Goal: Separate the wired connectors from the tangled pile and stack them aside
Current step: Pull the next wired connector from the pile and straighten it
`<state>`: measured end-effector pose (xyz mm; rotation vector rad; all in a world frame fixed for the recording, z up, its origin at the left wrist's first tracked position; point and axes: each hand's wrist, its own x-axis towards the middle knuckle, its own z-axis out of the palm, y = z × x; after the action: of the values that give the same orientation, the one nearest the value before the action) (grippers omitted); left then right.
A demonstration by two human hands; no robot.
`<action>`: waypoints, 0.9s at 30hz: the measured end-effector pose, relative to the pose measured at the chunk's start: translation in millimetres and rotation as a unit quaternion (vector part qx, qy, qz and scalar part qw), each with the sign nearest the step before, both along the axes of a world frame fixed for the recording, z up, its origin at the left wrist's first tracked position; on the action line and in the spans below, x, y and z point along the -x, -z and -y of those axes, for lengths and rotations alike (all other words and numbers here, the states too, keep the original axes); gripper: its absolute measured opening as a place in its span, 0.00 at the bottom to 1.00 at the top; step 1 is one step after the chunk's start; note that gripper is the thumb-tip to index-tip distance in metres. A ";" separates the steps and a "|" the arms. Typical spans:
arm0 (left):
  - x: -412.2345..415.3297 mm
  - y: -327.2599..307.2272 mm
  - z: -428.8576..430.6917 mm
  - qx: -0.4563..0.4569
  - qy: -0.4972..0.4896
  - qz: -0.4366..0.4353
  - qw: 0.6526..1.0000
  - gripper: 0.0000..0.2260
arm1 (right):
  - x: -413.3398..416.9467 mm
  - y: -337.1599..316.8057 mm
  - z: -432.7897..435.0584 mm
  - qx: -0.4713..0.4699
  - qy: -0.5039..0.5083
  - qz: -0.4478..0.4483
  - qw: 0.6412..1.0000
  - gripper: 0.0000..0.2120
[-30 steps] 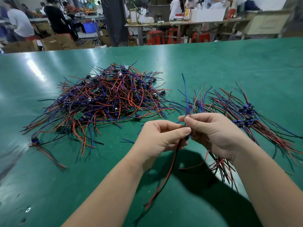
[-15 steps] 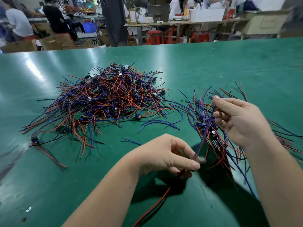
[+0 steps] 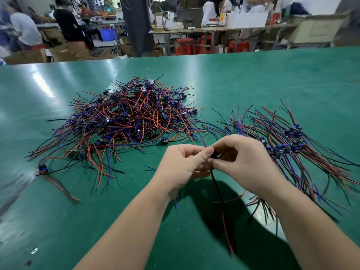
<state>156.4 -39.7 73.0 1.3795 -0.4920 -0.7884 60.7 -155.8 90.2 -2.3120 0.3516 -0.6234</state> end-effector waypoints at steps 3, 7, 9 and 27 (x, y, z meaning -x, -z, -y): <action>-2.9 -0.4 0.9 -0.008 -0.032 0.055 0.998 0.07 | 2.5 -5.6 6.9 -0.024 0.066 0.058 0.996 0.06; -19.7 11.1 -6.5 -0.194 -0.103 0.453 0.864 0.06 | 16.0 -20.0 33.0 0.030 0.210 0.092 0.973 0.04; -24.8 19.8 -9.1 -0.297 -0.045 0.508 0.807 0.08 | 23.3 -20.7 47.8 0.084 0.248 0.001 0.965 0.04; -35.0 17.2 -17.0 -0.298 -0.143 0.433 0.839 0.16 | 9.2 -2.0 31.0 0.080 0.168 -0.041 0.982 0.04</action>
<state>191.4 -22.7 55.8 2.3387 -0.7367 0.0066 51.5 -186.9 92.2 -2.4580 0.7659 -0.7444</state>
